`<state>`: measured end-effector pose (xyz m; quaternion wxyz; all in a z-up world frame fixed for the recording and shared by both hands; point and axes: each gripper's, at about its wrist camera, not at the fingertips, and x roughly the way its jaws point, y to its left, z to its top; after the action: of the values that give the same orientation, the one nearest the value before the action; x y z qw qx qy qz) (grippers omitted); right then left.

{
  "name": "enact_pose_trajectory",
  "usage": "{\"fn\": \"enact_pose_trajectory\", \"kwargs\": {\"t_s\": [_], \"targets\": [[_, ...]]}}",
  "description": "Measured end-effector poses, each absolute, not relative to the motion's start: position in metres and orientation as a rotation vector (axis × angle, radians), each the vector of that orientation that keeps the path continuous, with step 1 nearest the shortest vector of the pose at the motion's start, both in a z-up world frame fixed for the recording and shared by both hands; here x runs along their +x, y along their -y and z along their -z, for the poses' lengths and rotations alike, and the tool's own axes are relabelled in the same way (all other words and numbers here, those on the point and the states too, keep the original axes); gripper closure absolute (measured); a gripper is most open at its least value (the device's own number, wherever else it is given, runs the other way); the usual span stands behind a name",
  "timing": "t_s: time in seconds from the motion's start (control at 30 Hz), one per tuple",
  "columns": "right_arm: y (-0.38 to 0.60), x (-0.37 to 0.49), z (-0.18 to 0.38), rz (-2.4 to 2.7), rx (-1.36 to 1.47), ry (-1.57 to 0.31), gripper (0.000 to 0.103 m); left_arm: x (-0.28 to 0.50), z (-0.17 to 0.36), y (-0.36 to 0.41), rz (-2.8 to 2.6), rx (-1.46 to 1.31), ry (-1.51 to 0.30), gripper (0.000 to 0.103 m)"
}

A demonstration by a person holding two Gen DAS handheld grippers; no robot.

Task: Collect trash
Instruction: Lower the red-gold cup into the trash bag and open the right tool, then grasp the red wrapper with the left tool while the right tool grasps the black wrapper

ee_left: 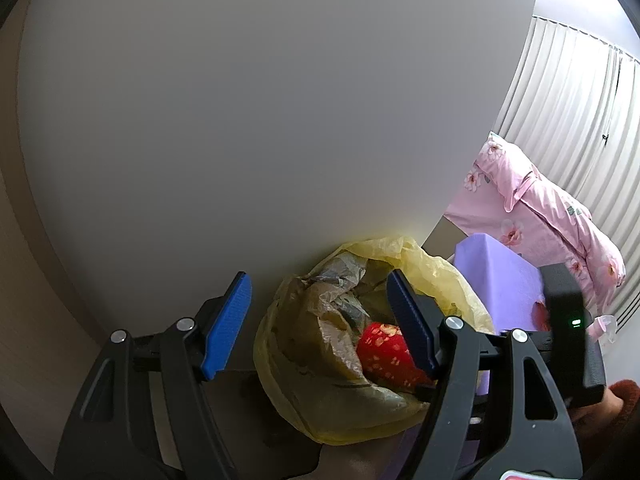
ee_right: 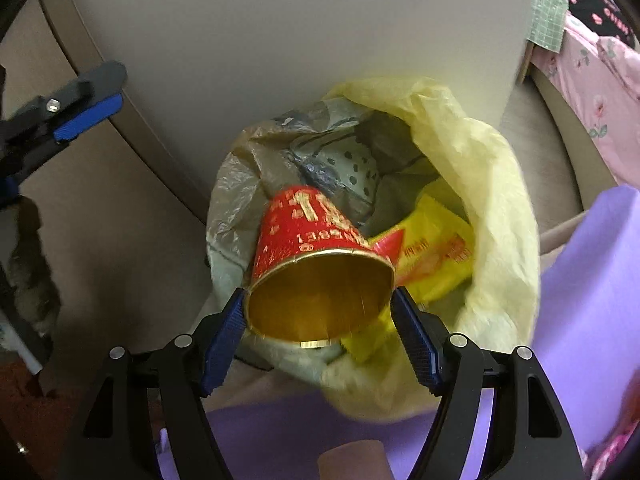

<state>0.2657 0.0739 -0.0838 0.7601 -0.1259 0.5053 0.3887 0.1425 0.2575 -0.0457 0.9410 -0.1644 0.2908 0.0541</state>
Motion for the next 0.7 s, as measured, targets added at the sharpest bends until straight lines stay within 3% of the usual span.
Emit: {"fn": "enact_pose_trajectory", "kwargs": {"t_s": [0.23, 0.7], "targets": [[-0.033, 0.249, 0.035, -0.754, -0.141, -0.800, 0.034, 0.144, 0.048, -0.255, -0.101, -0.343, -0.599, 0.037], [0.093, 0.209, -0.007, -0.481, -0.176, -0.679, 0.034, 0.156, 0.047, -0.162, 0.163, -0.265, -0.630, 0.036]]}}
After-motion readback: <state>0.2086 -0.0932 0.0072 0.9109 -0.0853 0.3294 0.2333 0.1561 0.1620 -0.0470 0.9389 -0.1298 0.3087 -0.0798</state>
